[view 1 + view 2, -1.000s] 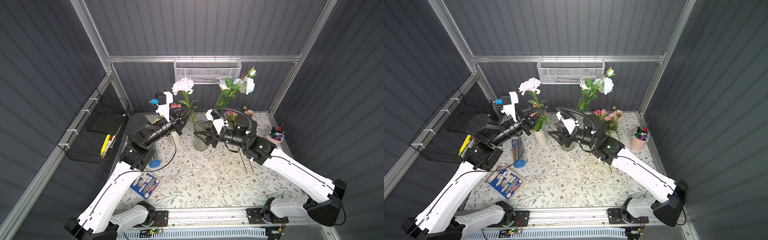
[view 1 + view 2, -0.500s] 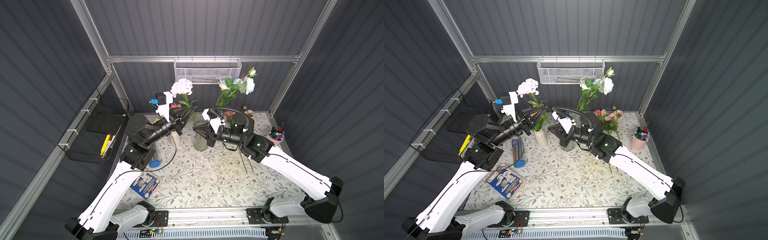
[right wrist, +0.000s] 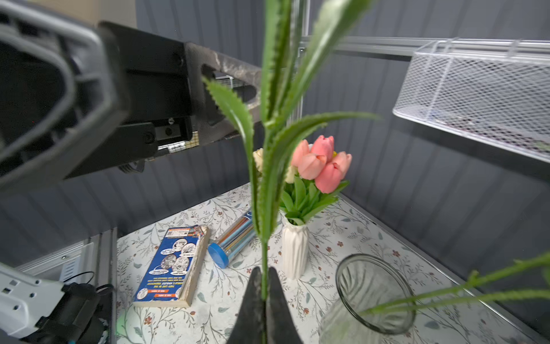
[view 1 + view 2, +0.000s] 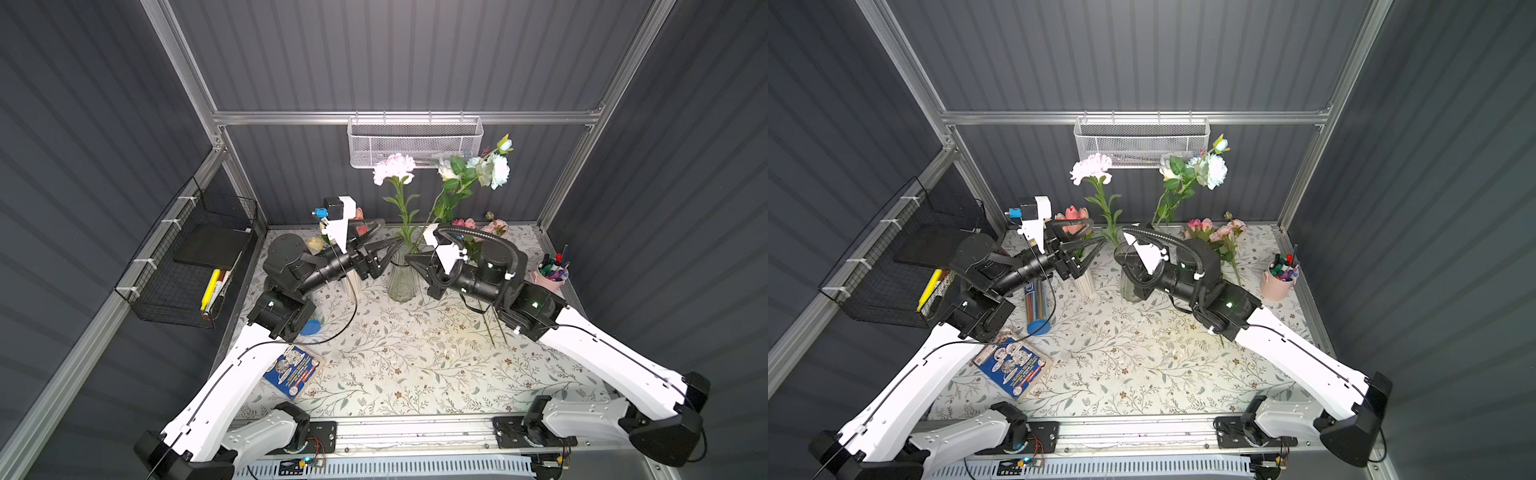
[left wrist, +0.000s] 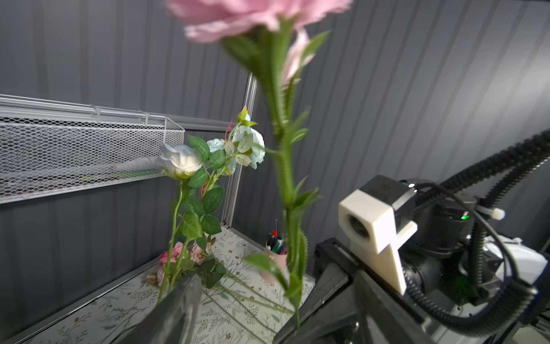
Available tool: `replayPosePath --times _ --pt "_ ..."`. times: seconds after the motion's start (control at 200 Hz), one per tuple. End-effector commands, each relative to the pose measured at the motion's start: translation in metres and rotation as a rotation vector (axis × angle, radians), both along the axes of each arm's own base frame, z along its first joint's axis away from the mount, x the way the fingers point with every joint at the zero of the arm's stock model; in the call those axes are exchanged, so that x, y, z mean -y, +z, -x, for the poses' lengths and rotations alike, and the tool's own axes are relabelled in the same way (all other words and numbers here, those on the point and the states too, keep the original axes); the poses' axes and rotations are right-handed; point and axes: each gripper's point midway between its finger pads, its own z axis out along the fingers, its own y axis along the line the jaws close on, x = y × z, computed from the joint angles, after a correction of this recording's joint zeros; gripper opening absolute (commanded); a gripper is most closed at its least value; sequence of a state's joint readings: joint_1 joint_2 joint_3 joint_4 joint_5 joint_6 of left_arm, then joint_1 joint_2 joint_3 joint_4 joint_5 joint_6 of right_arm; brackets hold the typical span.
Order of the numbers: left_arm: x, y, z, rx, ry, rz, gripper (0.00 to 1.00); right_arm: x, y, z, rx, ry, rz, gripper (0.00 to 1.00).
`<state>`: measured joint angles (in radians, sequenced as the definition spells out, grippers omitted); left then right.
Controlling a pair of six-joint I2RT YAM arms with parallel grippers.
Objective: Pick out pink flowers from the vase
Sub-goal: Place the flower at the center of the board.
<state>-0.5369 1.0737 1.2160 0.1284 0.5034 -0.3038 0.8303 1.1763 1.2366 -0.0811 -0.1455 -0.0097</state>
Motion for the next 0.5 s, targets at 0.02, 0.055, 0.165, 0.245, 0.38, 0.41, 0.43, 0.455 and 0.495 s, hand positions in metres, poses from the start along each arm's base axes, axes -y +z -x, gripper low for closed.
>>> replayPosePath --times 0.02,0.055,0.165,0.245,0.38,0.41,0.43,0.455,0.495 --pt "-0.01 -0.023 -0.004 0.035 0.093 -0.101 0.82 0.041 -0.012 -0.009 0.024 -0.177 0.045 0.0" --pt "-0.014 -0.032 -0.01 0.03 0.133 -0.124 0.82 0.052 -0.019 -0.011 0.023 -0.226 0.059 0.0" --pt "-0.019 -0.055 -0.02 0.048 0.198 -0.192 0.83 0.089 -0.033 -0.016 0.018 -0.346 0.085 0.0" --pt "-0.019 -0.075 -0.025 0.051 0.212 -0.24 0.84 0.12 -0.038 -0.023 0.016 -0.434 0.081 0.0" --pt "-0.022 -0.107 -0.036 0.064 0.26 -0.283 0.84 0.16 -0.049 -0.038 0.018 -0.545 0.088 0.0" --pt "-0.022 -0.115 -0.036 0.062 0.261 -0.291 0.84 0.167 -0.051 -0.042 0.025 -0.565 0.094 0.0" --pt "-0.022 -0.118 -0.036 0.064 0.262 -0.291 0.85 0.172 -0.051 -0.044 0.03 -0.582 0.097 0.0" --pt "-0.023 -0.125 -0.036 0.061 0.261 -0.293 0.85 0.178 -0.052 -0.047 0.036 -0.61 0.097 0.0" --pt "-0.023 -0.133 -0.035 0.065 0.263 -0.29 0.85 0.188 -0.052 -0.051 0.038 -0.65 0.083 0.0"
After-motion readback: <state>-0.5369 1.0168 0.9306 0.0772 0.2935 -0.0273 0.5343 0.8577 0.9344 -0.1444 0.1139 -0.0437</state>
